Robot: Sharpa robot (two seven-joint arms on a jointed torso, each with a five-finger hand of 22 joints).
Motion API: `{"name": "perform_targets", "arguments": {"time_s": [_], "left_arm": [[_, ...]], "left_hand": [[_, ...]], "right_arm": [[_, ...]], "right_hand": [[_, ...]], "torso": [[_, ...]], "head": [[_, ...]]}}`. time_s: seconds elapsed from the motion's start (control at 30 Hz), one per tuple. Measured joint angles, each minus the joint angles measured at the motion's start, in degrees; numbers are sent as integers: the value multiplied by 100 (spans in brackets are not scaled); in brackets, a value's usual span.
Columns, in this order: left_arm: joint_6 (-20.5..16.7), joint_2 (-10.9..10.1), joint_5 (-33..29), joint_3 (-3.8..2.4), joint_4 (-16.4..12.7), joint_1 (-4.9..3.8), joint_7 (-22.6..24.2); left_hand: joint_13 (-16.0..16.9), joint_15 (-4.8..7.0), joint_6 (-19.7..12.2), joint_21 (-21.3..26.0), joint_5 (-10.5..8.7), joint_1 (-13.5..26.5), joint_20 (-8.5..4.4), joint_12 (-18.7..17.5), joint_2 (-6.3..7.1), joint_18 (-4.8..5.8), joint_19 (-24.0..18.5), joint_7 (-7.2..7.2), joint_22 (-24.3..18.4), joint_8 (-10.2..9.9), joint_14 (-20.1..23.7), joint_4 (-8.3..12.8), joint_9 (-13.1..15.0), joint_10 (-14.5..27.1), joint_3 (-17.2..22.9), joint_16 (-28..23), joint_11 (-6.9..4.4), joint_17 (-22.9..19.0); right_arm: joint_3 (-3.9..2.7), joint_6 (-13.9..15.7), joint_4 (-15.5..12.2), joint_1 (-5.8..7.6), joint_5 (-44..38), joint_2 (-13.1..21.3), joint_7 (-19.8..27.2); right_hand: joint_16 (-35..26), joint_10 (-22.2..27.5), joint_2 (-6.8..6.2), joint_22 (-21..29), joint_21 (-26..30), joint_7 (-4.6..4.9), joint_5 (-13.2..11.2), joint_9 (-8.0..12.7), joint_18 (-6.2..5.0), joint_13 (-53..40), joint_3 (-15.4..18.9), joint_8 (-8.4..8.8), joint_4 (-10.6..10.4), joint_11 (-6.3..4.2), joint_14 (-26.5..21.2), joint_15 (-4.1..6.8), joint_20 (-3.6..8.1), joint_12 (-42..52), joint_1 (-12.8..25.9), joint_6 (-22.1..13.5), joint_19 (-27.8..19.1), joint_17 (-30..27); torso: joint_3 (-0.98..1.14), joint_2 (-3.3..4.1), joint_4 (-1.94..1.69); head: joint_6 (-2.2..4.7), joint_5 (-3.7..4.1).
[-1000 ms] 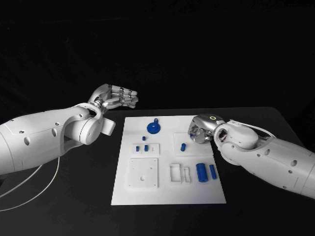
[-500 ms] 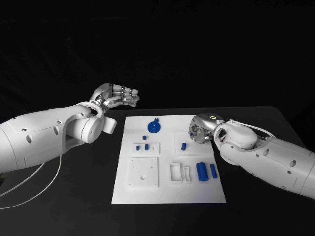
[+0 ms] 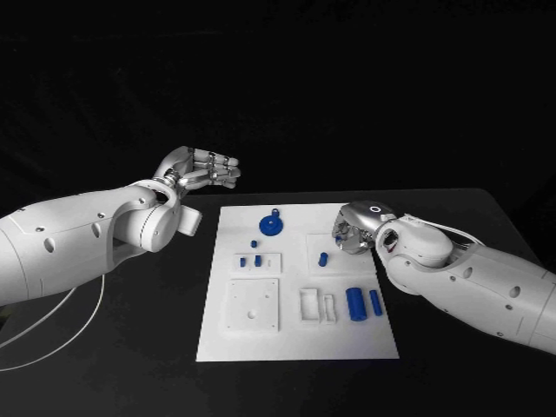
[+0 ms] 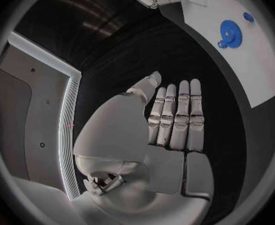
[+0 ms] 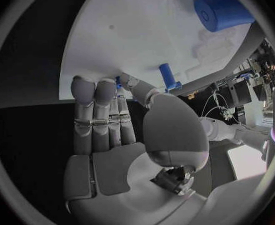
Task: Assemble the parts on the task board
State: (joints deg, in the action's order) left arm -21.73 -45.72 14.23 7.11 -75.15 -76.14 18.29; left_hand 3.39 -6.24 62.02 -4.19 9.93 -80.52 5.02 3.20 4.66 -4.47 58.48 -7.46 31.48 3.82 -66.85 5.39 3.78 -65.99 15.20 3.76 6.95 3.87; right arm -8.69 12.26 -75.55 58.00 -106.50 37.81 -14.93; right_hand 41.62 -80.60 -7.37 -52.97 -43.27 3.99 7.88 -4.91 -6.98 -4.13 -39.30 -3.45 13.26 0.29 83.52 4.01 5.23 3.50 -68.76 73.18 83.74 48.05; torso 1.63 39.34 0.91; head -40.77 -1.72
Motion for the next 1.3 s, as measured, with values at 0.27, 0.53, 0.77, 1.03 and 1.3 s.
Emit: {"name": "perform_targets", "arguments": {"time_s": [0.27,0.53,0.77,1.03,1.3], "left_arm": [[2,18,-3,0,230,0,0],[4,43,-5,0,386,0,0],[9,63,-6,1,443,0,2],[18,85,-10,1,455,-1,5],[19,136,-21,2,441,-1,9]], "left_hand": [[0,0,0,0,0,0,0,0,0,1,0,0,20,0,0,16,0,0,-16,0,0,0],[0,0,0,0,0,0,0,0,0,1,0,0,20,0,0,16,0,-1,-15,0,0,0],[0,0,0,0,0,0,0,0,0,1,-1,0,19,0,0,16,0,-1,-15,0,0,0],[0,0,0,0,0,0,0,0,0,1,0,0,51,0,0,1,0,-1,-31,0,0,0],[0,0,0,0,0,0,0,0,0,1,-1,0,63,0,0,1,0,-1,-30,0,0,0]], "right_arm": [[-67,73,-94,-19,24,88,-11],[-243,258,-188,-9,75,161,-15],[-383,394,-349,-10,181,258,-27],[-450,467,-795,-18,403,333,-29],[-438,475,-1219,-107,488,163,-21]], "right_hand": [[42,0,-1,-130,49,0,-78,-3,43,-7,-49,5,4,0,0,0,21,5,0,0,22,-45],[66,-30,-2,-235,95,-20,-150,-10,79,-7,-66,-6,-13,-30,1,0,21,5,0,19,21,-68],[66,-50,-3,-283,138,-20,-150,-12,83,-7,-65,-6,-13,-10,1,-1,20,4,0,20,21,-80],[65,-50,-4,-333,184,-5,-150,-12,88,-6,-65,-4,-14,-9,-10,10,19,3,0,34,20,-103],[96,-50,-18,-430,254,-4,-150,-12,91,-5,-64,-1,-14,-8,-21,21,19,1,14,33,20,-122]], "torso": [[0,-4,-2],[0,-5,1],[-7,-7,4],[-10,-4,5],[-15,-4,2]], "head": [[-7,-14],[6,-8],[22,-10],[42,-88],[27,-261]]}}
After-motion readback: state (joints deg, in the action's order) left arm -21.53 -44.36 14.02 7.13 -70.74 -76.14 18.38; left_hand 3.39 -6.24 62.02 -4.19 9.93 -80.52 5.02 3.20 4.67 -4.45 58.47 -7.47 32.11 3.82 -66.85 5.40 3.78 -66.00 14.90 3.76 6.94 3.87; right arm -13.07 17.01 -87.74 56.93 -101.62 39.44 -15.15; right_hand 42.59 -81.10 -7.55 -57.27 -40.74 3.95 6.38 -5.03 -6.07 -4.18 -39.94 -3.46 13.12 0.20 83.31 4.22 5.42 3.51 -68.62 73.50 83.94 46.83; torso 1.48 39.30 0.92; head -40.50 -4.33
